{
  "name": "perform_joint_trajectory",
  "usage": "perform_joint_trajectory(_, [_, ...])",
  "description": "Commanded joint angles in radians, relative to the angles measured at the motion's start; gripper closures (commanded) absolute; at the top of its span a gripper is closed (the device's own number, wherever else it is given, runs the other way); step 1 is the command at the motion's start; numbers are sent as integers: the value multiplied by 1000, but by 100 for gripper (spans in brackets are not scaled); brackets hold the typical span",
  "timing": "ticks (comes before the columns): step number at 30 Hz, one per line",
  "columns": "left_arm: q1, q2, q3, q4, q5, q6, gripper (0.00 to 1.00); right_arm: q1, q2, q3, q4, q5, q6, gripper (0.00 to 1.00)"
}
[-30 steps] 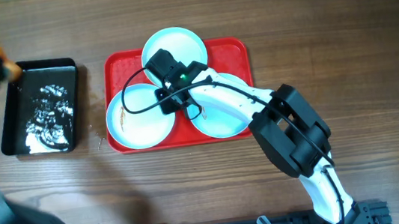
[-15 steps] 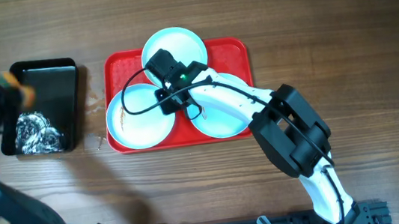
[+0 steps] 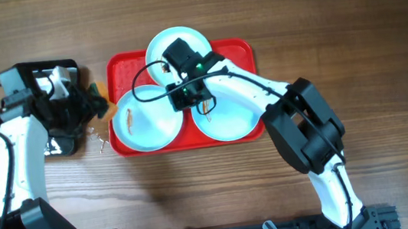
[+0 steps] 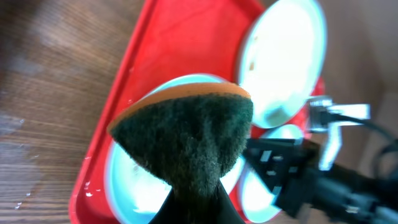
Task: Clean dirty plates on tray and stack at the side
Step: 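Scrub the top plate with the sponge in the left gripper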
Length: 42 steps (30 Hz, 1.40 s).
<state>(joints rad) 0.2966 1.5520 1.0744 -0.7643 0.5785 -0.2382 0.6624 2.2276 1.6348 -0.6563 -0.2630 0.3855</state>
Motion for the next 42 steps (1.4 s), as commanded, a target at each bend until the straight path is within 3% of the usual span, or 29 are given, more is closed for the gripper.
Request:
perform_joint_trajectory(1, [-48,0,-69,38,-53,51,96,-10,24,5,-40,75,-43,96])
perform_joint_trajectory(5, [-173,2,-108,136,-68,51,96,-5,24,21,-71,87,-69,96])
perform_joint_trajectory(13, [-323,88,-108,170,-263,77,96,-5,14,25,-88,64,-67,96])
perform_joint_trajectory(16, [-339,178,-108,183,-251,66,96,-5,14,25,-81,45,-60,96])
perform_joint_trajectory(19, [-341,233,-108,217,-93,66,96,-5,14,25,-74,34,-42,96])
perform_joint_trajectory(25, [-341,300,-108,249,-100,85,96,-5,14,25,-69,27,-41,96])
perform_joint_trajectory(26, [-341,311,-108,248,-110,132,96,-5,14,25,-69,27,-41,96])
perform_joint_trajectory(31, [-333,313,-107,166,-759,-18,96,-5,14,25,-69,27,-42,96])
perform_joint_trajectory(34, [-333,287,-92,153,-828,-32,96,-5,14,25,-71,27,-43,96])
perform_joint_trajectory(37, [-338,215,-41,124,-776,-32,96,-5,14,25,-70,27,-42,96])
perform_joint_trajectory(42, [-341,150,-37,139,-351,-24,96,-5,14,25,-69,27,-42,96])
